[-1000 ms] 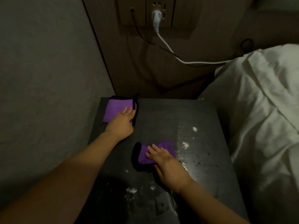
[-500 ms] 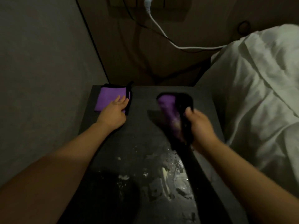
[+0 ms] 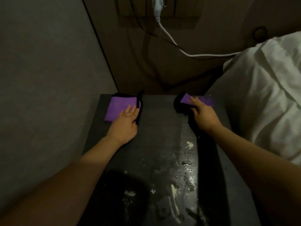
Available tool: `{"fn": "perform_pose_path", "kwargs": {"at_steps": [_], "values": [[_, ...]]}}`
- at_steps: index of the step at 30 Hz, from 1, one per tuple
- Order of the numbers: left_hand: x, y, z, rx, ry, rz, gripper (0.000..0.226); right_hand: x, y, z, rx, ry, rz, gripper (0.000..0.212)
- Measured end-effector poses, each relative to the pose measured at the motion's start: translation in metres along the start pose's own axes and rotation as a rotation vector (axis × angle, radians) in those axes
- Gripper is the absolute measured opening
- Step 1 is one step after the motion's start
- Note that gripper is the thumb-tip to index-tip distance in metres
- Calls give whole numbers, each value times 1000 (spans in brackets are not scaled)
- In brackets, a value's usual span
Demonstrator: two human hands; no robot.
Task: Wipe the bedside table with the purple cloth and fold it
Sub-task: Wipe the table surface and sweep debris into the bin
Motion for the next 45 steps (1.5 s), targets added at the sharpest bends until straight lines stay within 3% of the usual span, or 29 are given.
{"fn": "perform_pose_path", "kwargs": {"at_steps": [8,24,28,33,38,39,42,45], "values": [[2,-13,-5,-8,-6,23,58,-25,8,-18,24,71,171,44],[-2,-24,-8,-16,59,21,58,-157,26,-29,180,179,133,54],[-2,-24,-8,-13,72,22,59,-185,32,-30,222,210,210,53],[-2,-26,-7,-30,52,33,59,-159,23,2,568,155,-121,33],[0,-28,-6,-38,34,28,59,-86,-9,46,962,-121,-525,27],[-1,-28,-6,-40,31,27,59,-69,-12,58,957,-187,-520,28],[-2,-27,-6,-49,32,28,59,-21,-14,92,617,-327,-299,24],[-2,-27,-7,-53,28,23,59,9,-19,98,348,-331,-159,26]]}}
Point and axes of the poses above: each hand's wrist, its own x-axis towards the middle knuckle, its own z-axis out of the back of the hand, y = z × x, the point moved 6 cm from there along x, towards the middle knuckle, and after that the axes turned 9 degrees about -y, right-handed, at the moved point
